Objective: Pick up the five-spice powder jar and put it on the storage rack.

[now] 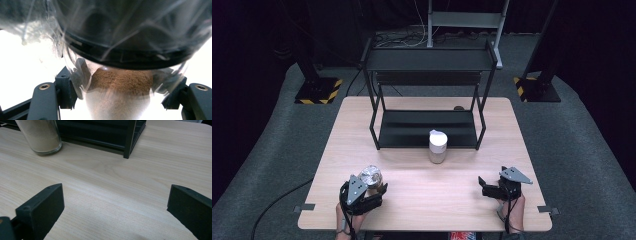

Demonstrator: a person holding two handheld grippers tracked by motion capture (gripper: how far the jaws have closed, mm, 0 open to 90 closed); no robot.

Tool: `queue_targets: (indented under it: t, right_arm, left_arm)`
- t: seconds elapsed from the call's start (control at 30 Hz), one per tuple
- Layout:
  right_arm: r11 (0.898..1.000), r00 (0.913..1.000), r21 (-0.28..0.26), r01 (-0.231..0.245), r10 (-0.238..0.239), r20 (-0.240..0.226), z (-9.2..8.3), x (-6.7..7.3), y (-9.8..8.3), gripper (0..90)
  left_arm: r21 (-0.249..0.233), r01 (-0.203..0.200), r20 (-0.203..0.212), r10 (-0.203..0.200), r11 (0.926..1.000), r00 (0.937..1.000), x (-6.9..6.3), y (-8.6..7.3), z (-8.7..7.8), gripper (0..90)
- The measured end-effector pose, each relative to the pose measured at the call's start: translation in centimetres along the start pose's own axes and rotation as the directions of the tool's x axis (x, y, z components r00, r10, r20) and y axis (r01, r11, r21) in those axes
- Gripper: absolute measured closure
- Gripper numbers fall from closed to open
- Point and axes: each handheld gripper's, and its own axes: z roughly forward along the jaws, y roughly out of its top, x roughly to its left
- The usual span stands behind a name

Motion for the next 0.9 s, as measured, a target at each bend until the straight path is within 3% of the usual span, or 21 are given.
queue_targets:
  t: [0.9]
  right_arm:
    - [1.0, 1.0, 0.006, 0.001, -0.001, -0.002, 0.1, 0.0, 0.1, 0.0]
  left_arm:
    - [0.01, -0.041, 0.023, 0.04, 0.9991, 0.9989, 1.4, 2.4, 2.5, 30.2]
